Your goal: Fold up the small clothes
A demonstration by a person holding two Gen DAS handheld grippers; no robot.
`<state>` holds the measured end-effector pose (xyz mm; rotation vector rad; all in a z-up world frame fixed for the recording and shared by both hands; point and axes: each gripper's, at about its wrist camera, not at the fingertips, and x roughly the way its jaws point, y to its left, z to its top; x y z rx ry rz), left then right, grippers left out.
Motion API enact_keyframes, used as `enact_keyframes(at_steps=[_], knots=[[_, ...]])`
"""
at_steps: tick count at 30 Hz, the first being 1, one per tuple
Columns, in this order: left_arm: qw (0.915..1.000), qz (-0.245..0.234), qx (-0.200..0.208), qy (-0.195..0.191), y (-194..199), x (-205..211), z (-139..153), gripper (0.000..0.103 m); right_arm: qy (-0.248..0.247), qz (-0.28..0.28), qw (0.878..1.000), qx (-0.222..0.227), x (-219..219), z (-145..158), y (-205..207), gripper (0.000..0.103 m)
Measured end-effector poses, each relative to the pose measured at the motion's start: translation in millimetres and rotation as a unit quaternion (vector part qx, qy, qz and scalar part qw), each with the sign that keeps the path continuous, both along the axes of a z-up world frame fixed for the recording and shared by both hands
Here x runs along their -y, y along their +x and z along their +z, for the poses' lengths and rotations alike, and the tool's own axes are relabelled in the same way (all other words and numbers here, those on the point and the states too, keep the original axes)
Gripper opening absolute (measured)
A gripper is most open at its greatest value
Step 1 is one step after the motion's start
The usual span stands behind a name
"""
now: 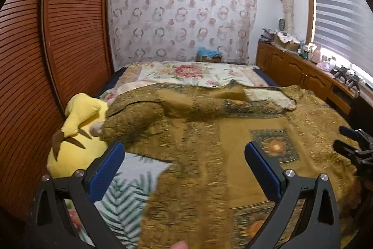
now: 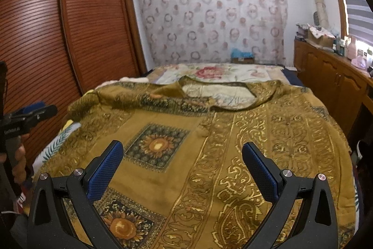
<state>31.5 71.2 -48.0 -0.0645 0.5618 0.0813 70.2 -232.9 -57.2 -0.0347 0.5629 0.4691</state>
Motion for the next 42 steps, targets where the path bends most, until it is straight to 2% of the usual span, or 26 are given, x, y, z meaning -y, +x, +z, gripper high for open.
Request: enact_keyframes(at_steps=[3,8,15,16,20,23,24,25,27,32,33,35,36,37,42], knots=[[0.9996,0.020,-0.014,0.012,4.1,-19.1,-6.5,0.103,-0.007,0.006,1.000,-0.006,-4.2,-5.8,0.1,0.103],[0.9983,0.043,-0.038,0.007,15.1,-56.4,-19.5,0.103,-0.018,0.013,1.000,-0.020,-9.3,-14.0,5.7,0.103],[0.9974,0.036,-0.061,-0.014,35.1,-95.7,-39.5,0.103,-0.019,0.011,0.999,-0.030,-7.1,-19.2,10.3,0.103],[0.9973,0.028,-0.063,-0.027,38.7,-101.1,-42.7,0.101,-0.020,0.011,0.999,-0.033,-7.5,-20.4,10.8,0.103],[0.9935,0.005,-0.073,-0.087,50.3,-121.5,-51.1,0.086,-0.020,0.011,0.999,-0.036,-7.9,-21.8,12.6,0.103],[0.9920,0.006,-0.082,-0.096,61.9,-128.8,-57.4,0.067,-0.025,0.017,0.999,-0.038,-9.2,-21.8,11.7,0.103],[0.9912,0.005,-0.085,-0.101,65.3,-130.6,-59.4,0.055,-0.028,0.019,0.999,-0.038,-9.7,-21.3,11.8,0.103],[0.9901,0.000,-0.088,-0.109,68.2,-132.1,-61.3,0.048,-0.029,0.021,0.999,-0.038,-10.5,-21.3,11.2,0.103],[0.9885,-0.012,-0.086,-0.124,72.6,-134.3,-63.8,0.044,-0.034,0.023,0.999,-0.036,-12.3,-21.2,10.4,0.103],[0.9893,-0.024,-0.075,-0.123,76.1,-134.3,-62.2,0.038,-0.032,0.025,0.999,-0.034,-13.8,-22.7,9.2,0.103],[0.9894,-0.028,-0.070,-0.124,75.7,-133.4,-60.4,0.034,-0.030,0.024,0.999,-0.036,-13.0,-22.9,9.4,0.103],[0.9898,-0.036,-0.064,-0.122,76.1,-133.7,-55.6,0.020,-0.028,0.025,0.999,-0.037,-13.3,-23.4,9.3,0.103],[0.9902,-0.036,-0.062,-0.120,76.3,-132.4,-53.0,0.009,-0.028,0.025,0.999,-0.037,-13.6,-23.9,8.7,0.103],[0.9907,-0.037,-0.058,-0.117,76.8,-130.5,-49.0,0.004,-0.028,0.025,0.999,-0.037,-13.0,-23.7,8.8,0.103],[0.9932,-0.063,-0.028,-0.093,82.4,-106.1,-15.9,0.002,-0.028,0.025,0.999,-0.037,-12.9,-24.6,9.4,0.103]])
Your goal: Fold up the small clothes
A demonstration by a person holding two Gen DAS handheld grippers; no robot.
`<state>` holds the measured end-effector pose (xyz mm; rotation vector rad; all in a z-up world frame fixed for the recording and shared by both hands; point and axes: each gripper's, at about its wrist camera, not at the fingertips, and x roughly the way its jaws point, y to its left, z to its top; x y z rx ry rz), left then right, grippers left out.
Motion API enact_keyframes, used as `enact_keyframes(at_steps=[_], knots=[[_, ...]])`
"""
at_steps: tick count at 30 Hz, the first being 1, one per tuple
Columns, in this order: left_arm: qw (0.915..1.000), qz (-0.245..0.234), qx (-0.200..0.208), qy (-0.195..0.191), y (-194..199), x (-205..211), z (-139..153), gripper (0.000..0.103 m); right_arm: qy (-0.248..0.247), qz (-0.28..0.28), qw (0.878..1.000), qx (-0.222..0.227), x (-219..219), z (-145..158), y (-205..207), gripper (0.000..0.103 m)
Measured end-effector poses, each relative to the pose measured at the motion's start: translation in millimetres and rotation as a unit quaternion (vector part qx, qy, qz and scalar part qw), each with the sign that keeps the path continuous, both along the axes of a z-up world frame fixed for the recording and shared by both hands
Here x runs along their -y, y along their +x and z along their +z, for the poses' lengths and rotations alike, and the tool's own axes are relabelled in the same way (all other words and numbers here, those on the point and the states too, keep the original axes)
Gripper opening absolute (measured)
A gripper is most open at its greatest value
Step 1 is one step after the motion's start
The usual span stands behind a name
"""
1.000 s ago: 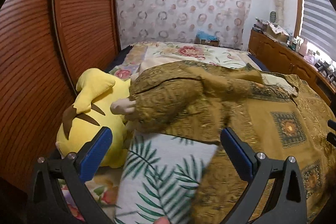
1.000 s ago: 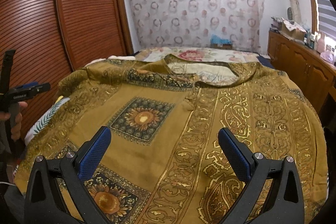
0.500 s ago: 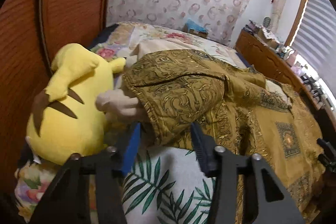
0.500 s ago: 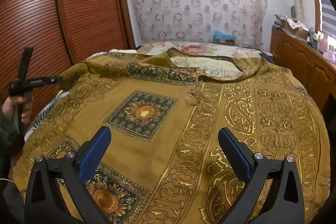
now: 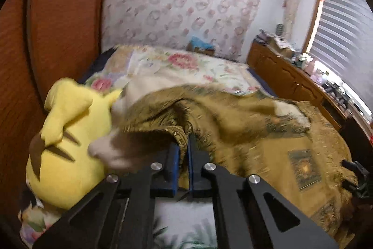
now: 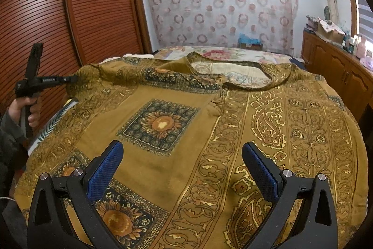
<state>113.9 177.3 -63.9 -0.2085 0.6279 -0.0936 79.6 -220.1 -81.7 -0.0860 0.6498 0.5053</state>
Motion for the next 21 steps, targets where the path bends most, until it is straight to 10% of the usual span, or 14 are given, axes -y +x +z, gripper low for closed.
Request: enact_keyframes(at_steps=[12,21], knots=[[0.9869,-0.145,0.025,0.068,-1.8,134.2,62.9,0.017,0.002,-0.002,1.000,-0.004,-0.3,-2.2,1.1,0.103],[0.9863,-0.131,0.018,0.099,-32.8,132.6,60.3,0.039,0.003,-0.002,1.000,-0.006,0.5,-3.2,2.2,0.103]])
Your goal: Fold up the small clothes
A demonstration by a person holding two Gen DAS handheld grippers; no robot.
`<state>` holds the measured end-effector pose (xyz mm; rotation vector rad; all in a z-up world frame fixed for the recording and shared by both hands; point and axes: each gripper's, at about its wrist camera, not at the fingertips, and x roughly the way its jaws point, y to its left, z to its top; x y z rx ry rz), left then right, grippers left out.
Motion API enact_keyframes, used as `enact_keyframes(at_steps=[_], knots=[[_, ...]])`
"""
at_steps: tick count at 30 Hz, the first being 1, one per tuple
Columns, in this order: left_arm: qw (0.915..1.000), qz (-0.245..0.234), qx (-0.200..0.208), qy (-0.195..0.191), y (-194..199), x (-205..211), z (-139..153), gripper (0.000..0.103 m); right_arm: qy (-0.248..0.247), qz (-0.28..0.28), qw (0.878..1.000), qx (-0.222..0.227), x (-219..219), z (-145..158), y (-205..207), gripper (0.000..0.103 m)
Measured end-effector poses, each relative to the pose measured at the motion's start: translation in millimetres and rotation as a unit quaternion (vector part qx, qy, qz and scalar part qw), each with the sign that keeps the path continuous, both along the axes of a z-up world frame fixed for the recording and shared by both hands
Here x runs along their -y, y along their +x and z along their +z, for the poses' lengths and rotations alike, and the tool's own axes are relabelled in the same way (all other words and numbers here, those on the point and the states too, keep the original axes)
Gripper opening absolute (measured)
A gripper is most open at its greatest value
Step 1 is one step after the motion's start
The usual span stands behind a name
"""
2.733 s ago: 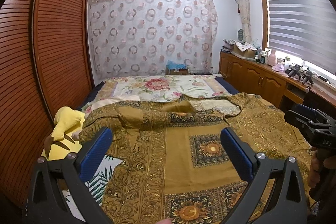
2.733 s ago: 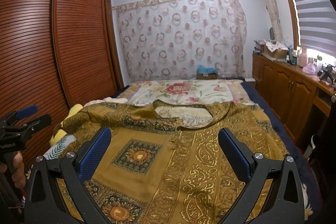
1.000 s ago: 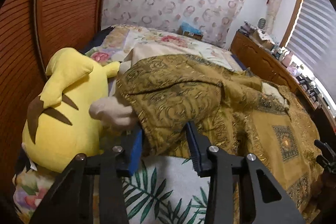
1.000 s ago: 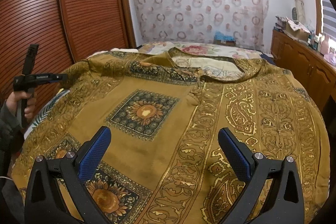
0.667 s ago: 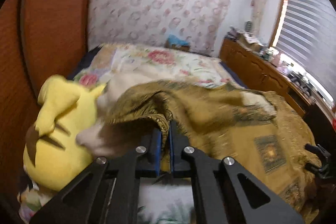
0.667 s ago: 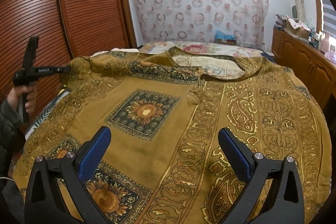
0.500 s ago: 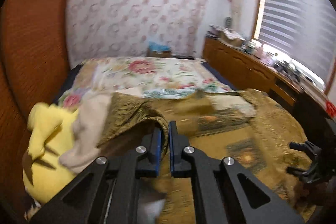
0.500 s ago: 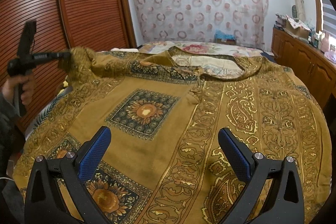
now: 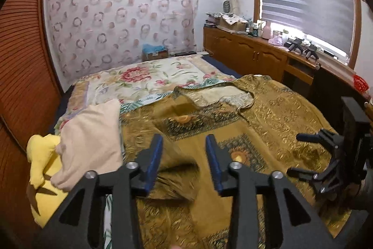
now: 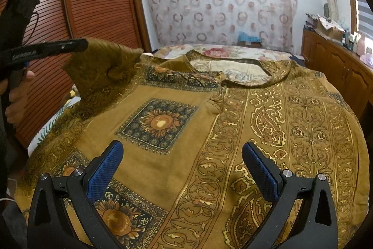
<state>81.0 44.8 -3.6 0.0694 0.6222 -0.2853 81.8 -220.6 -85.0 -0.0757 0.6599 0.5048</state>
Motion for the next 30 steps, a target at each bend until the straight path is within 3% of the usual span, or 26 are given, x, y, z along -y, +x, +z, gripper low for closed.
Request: enact_keyframes(at_steps=[7,14,22,27,30], knots=[[0.9993,0.033,-0.003,0.015,-19.3,-13.1,-17.1,0.043,0.003,0.006,1.000,-0.010,1.3,0.7,2.5,0.103],[0.9957,0.077,-0.050,0.014,-13.9,-43.9,-61.4,0.045,-0.011,0.041,0.999,0.008,-11.6,21.6,11.4,0.101],[0.9883,0.116,-0.098,-0.007,2.4,-69.9,-94.8,0.045,-0.045,0.120,0.991,0.040,-71.2,38.8,42.1,0.089],[0.9843,0.130,-0.119,0.001,9.6,-74.9,-106.9,0.045,-0.052,0.180,0.982,0.006,-123.6,26.8,66.7,0.087],[0.9833,0.133,-0.124,0.004,11.7,-75.2,-112.1,0.045,-0.067,0.203,0.977,-0.020,-152.1,12.0,81.1,0.075]])
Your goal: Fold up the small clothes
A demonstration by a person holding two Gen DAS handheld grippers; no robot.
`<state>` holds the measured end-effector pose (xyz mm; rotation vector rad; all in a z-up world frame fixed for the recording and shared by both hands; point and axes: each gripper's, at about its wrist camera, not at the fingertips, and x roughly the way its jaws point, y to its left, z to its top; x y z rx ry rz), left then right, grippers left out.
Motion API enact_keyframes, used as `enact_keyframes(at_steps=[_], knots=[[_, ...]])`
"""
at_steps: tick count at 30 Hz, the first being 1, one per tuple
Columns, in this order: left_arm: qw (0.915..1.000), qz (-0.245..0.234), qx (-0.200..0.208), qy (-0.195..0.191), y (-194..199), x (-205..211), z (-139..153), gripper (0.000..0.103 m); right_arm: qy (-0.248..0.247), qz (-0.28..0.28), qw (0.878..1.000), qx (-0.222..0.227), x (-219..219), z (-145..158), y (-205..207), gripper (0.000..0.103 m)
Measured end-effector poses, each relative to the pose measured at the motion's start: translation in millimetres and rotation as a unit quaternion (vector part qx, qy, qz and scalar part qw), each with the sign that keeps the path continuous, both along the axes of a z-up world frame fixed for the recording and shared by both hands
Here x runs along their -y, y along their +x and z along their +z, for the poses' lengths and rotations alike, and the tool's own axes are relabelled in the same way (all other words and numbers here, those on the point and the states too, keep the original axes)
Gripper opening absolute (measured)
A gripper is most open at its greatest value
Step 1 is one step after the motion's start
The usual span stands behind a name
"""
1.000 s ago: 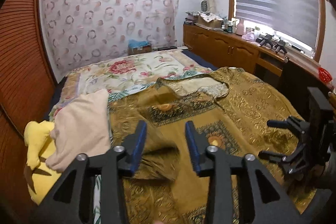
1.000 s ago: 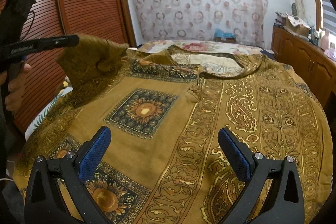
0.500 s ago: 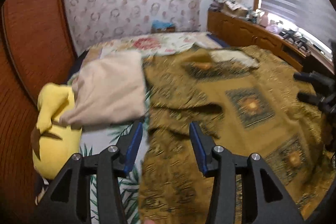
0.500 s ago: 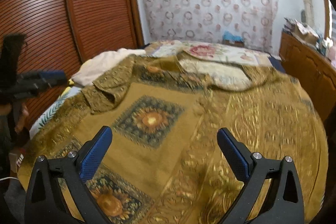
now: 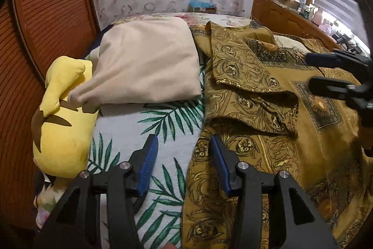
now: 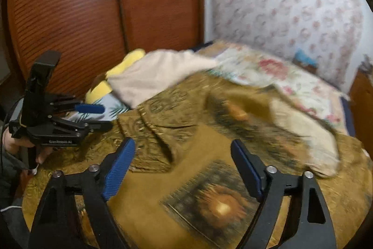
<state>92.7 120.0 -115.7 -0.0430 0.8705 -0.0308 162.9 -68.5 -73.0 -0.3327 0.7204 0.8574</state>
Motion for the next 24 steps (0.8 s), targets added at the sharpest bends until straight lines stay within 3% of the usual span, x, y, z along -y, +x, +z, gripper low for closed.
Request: enact_keyframes(at_steps=[3,7,11,15,19,24], knots=[[1.0000,0.000,0.001,-0.005,-0.2,-1.0,-0.7,0.047,-0.014,0.013,1.000,-0.010,-19.9,-11.9,9.5,0.068],[0.9999,0.004,0.002,-0.016,0.8,-7.7,-1.8,0.051,-0.034,0.037,0.998,-0.035,-40.3,-26.8,18.2,0.067],[0.9999,0.003,0.004,-0.011,0.2,-7.4,-2.3,0.052,-0.077,0.040,0.996,-0.027,-54.2,-41.7,22.0,0.062],[0.9999,0.003,0.004,-0.013,0.4,-8.1,-2.5,0.052,-0.091,0.029,0.995,-0.025,-54.5,-51.0,31.2,0.043],[0.9999,0.003,0.005,-0.013,0.2,-8.5,-2.5,0.052,-0.068,0.012,0.997,-0.032,-43.0,-48.1,38.4,0.010],[0.9999,0.003,0.006,-0.013,-0.3,-8.7,-2.7,0.052,-0.003,-0.040,0.999,-0.033,-5.7,-30.7,51.6,0.004]])
